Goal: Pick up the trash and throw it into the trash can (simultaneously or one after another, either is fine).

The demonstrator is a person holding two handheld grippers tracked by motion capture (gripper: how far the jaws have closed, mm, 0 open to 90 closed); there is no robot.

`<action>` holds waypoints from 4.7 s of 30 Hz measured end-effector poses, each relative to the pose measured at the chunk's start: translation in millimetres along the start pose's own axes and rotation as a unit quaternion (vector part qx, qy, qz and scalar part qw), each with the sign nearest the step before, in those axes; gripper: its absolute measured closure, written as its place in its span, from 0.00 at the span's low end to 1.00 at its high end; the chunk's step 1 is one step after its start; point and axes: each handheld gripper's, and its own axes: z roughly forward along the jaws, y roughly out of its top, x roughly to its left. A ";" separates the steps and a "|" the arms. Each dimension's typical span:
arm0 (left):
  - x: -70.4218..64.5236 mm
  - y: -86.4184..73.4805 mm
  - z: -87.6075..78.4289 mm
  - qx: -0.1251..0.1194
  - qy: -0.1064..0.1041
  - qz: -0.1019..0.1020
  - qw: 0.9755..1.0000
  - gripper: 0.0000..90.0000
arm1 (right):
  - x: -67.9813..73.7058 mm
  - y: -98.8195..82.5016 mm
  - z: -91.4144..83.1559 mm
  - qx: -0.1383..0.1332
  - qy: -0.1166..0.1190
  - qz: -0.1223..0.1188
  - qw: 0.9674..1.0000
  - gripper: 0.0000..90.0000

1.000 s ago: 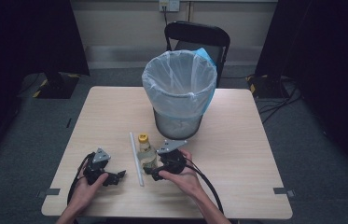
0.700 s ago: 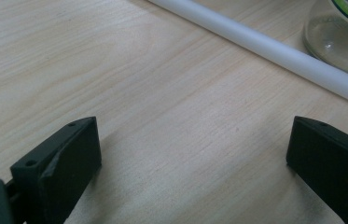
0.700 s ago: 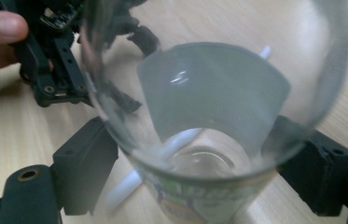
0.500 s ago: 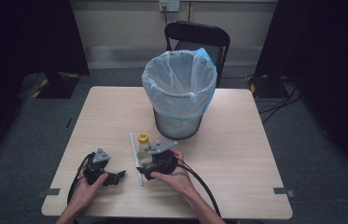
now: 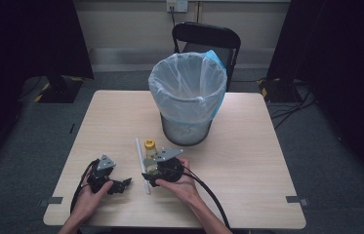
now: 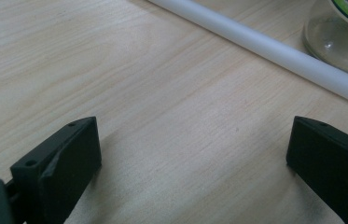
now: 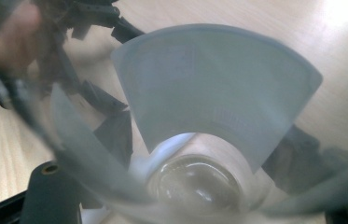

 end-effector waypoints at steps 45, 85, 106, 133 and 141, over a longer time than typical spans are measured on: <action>0.2 -0.1 0.0 -0.001 -0.001 0.001 1.000 0.03 | -7.9 22.2 -32.2 -0.029 0.006 0.037 0.999 0.31; 0.3 -0.1 0.0 -0.001 -0.001 0.001 1.000 0.03 | -16.1 87.1 -99.1 -0.092 0.040 0.033 0.994 0.31; 0.5 -0.2 -0.1 -0.001 -0.002 0.002 1.000 0.03 | -17.9 132.5 -132.6 -0.147 0.049 0.018 0.988 0.31; 0.7 -0.2 -0.3 0.000 -0.001 0.003 1.000 0.03 | -56.6 177.1 -178.3 -0.217 -0.006 0.017 0.976 0.31; 0.6 -0.5 -0.2 -0.002 -0.003 0.002 1.000 0.03 | -75.3 186.6 -180.5 -0.227 -0.022 0.037 0.973 0.31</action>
